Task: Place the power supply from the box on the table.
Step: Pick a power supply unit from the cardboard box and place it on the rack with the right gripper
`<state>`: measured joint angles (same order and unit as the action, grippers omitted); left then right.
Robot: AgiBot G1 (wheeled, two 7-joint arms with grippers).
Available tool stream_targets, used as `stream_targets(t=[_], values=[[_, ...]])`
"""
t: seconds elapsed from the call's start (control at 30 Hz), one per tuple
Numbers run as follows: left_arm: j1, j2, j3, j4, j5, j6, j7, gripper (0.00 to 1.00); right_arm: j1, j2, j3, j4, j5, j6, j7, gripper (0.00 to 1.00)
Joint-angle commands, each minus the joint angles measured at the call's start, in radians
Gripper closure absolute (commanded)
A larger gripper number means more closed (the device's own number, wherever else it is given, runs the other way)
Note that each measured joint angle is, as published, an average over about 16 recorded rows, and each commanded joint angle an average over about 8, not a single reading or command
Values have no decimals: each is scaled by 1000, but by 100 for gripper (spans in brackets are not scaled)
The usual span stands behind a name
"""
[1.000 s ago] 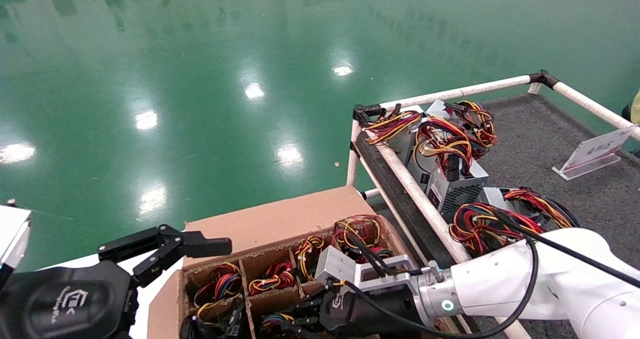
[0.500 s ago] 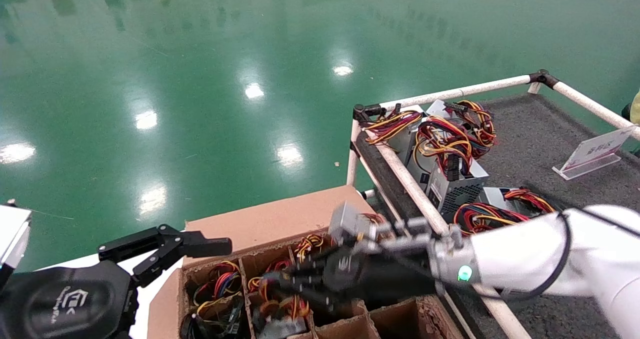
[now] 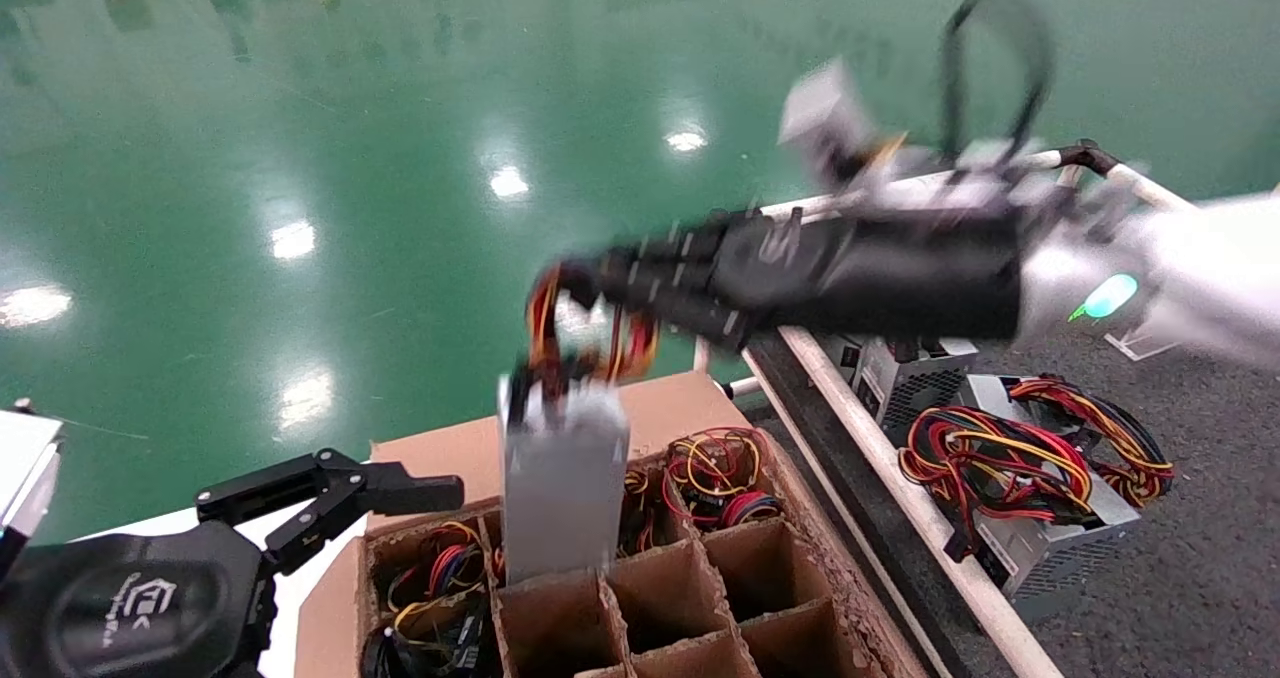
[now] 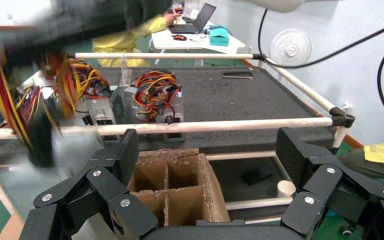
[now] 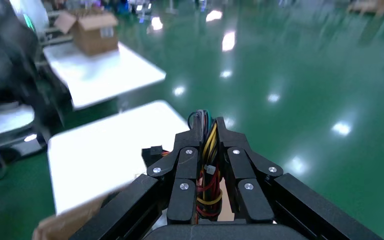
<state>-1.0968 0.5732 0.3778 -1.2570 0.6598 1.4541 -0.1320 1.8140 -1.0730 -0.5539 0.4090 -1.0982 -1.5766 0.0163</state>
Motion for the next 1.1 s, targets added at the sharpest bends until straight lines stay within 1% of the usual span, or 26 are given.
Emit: stream_targets(t=[0.03, 0.17, 0.27, 0.37, 0.43, 0.53, 0.67, 0.9, 1.0, 1.1], values=[[0, 0, 0, 0, 0, 0, 0, 0, 19, 35, 7, 67, 28, 3, 47, 100], [0, 0, 0, 0, 0, 0, 0, 0, 54, 131, 27, 191, 56, 26, 138, 100], [0, 0, 0, 0, 0, 0, 0, 0, 84, 202, 43, 255, 62, 44, 191, 100], [0, 0, 0, 0, 0, 0, 0, 0, 119, 266, 56, 284, 55, 55, 220, 100], [0, 0, 0, 0, 0, 0, 0, 0, 146, 303, 63, 282, 46, 58, 226, 100], [0, 0, 0, 0, 0, 0, 0, 0, 188, 350, 69, 251, 27, 57, 216, 100], [0, 0, 0, 0, 0, 0, 0, 0, 243, 396, 70, 178, -3, 45, 176, 100], [0, 0, 0, 0, 0, 0, 0, 0, 313, 438, 58, 20, -50, 24, 71, 100], [0, 0, 0, 0, 0, 0, 0, 0, 330, 446, 51, -56, -68, 35, 18, 100], [0, 0, 0, 0, 0, 0, 0, 0, 339, 452, 46, -130, -86, 72, -31, 100]])
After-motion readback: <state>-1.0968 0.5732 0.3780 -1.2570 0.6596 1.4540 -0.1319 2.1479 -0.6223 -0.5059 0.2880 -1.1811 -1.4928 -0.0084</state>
